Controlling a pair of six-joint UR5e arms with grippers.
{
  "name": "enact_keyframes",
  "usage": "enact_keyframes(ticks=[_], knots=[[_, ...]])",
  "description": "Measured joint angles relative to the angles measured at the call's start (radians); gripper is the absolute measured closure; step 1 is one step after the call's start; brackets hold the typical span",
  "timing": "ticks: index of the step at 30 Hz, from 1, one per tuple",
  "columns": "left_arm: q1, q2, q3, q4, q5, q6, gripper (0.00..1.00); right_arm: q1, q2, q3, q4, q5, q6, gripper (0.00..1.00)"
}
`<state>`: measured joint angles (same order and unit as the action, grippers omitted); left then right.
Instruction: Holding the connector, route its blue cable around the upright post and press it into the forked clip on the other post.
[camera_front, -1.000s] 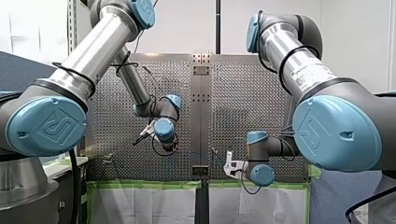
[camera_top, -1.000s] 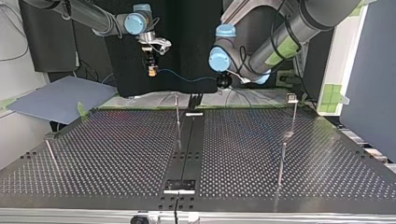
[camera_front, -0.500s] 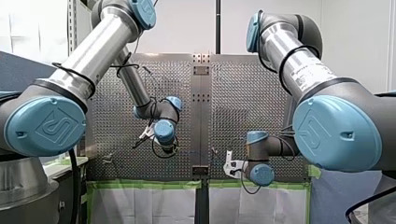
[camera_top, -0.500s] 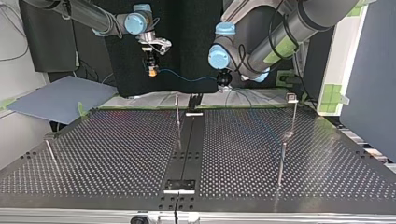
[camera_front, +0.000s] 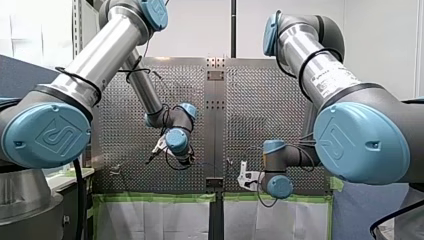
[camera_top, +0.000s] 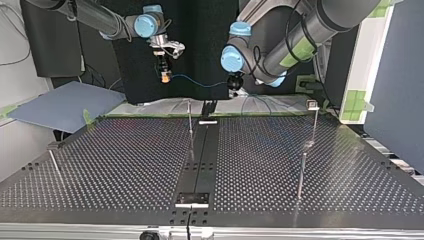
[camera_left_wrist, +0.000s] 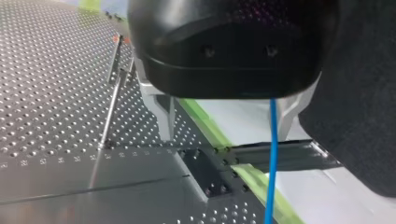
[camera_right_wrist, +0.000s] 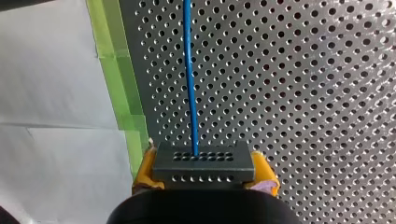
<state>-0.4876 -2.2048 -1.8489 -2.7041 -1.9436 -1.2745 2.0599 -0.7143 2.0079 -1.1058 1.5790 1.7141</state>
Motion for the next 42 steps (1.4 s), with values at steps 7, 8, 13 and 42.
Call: enact_keyframes(ticks=[7, 8, 13, 42], knots=[[-0.002, 0.0, 0.0, 0.003, 0.034, -0.066, 0.01, 0.007, 0.0, -0.002, -0.001, -0.006, 0.0, 1.0], [-0.003, 0.0, 0.0, 0.003, 0.039, -0.074, 0.01, 0.008, 0.0, -0.002, -0.001, -0.006, 0.0, 1.0], [-0.012, 0.0, 0.0, 0.006, 0.058, -0.116, 0.01, 0.012, 0.0, -0.004, 0.001, -0.008, 0.0, 1.0], [-0.028, -0.001, 0.001, 0.045, 0.064, -0.32, 0.01, 0.018, -0.008, -0.044, 0.03, -0.08, -0.001, 1.0]])
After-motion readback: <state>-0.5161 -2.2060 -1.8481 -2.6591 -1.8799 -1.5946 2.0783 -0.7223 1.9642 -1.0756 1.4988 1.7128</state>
